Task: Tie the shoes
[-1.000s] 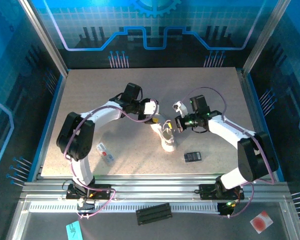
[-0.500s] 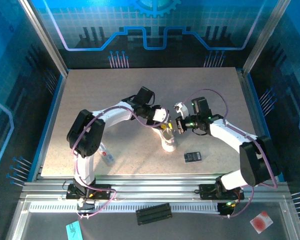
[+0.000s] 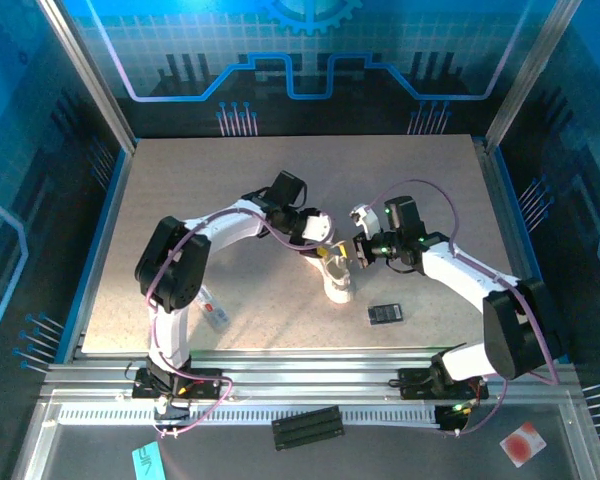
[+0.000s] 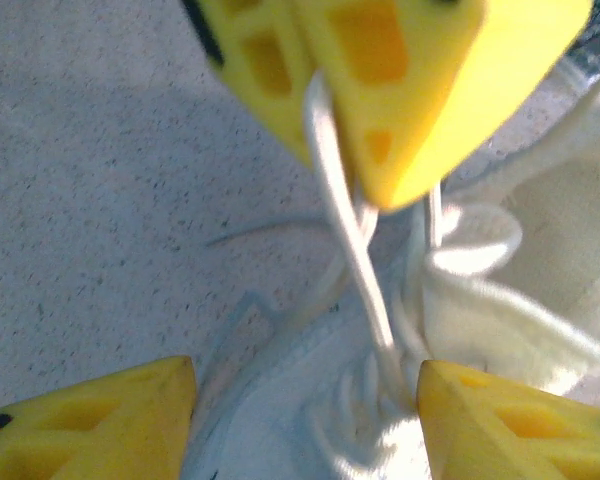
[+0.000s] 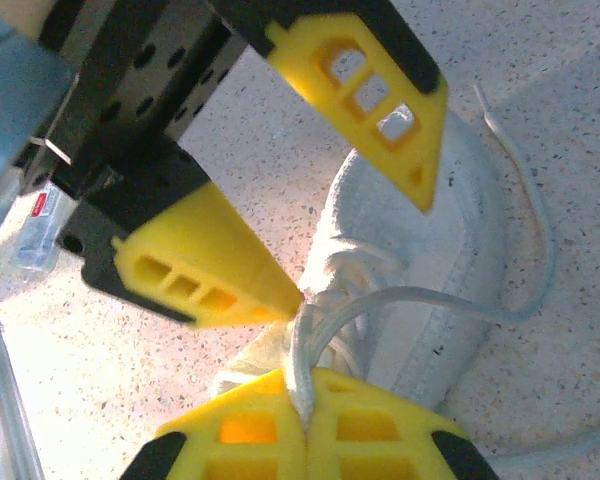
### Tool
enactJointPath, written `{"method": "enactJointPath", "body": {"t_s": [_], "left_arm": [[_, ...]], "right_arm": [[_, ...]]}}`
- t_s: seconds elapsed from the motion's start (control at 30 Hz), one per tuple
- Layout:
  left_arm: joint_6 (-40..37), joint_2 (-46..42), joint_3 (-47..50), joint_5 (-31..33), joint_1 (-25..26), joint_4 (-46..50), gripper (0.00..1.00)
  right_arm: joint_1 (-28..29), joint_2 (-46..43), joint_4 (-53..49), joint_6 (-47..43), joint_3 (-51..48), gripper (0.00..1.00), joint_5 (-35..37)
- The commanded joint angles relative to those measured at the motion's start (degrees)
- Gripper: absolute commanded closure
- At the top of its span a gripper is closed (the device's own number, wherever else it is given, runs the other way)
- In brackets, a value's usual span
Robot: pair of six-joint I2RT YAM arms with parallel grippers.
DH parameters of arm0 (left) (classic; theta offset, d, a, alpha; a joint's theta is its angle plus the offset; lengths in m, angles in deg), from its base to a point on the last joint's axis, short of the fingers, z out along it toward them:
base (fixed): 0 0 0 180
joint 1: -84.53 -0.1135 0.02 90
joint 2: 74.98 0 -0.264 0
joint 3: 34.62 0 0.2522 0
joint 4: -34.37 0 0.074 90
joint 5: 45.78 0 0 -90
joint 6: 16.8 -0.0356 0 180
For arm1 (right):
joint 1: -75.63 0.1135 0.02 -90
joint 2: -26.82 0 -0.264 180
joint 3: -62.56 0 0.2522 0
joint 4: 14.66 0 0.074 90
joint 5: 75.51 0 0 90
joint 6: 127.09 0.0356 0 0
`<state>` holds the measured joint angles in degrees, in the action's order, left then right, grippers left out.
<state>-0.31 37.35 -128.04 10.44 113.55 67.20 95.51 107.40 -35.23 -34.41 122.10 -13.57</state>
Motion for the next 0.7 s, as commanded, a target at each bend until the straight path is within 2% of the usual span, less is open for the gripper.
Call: {"method": "enactJointPath", "body": {"t_s": [0.0, 0.17, 0.43, 0.57, 0.67], "left_arm": [[-3.7, -2.1, -0.3, 0.8, -1.4, 2.8, 0.41], [-5.4, 0.2, -3.8, -0.1, -1.3, 5.4, 0.44], [-3.9, 1.6, -3.4, -2.5, 1.7, 2.3, 0.42], [0.0, 3.5, -5.3, -3.3, 3.5, -0.2, 0.43], [5.3, 4.3, -6.5, -3.4, 3.6, -3.6, 0.48]], "right_arm": [[0.5, -1.7, 1.8, -0.9, -0.3, 1.00, 0.2], [0.7, -1.4, 2.6, -0.4, -0.2, 1.00, -0.3], [1.0, -1.5, 4.3, 0.1, -1.0, 1.00, -0.9], [1.1, -1.5, 5.3, 0.6, -1.5, 1.00, -1.4], [1.1, -1.3, 5.1, 0.5, -1.5, 1.00, -1.9]]}}
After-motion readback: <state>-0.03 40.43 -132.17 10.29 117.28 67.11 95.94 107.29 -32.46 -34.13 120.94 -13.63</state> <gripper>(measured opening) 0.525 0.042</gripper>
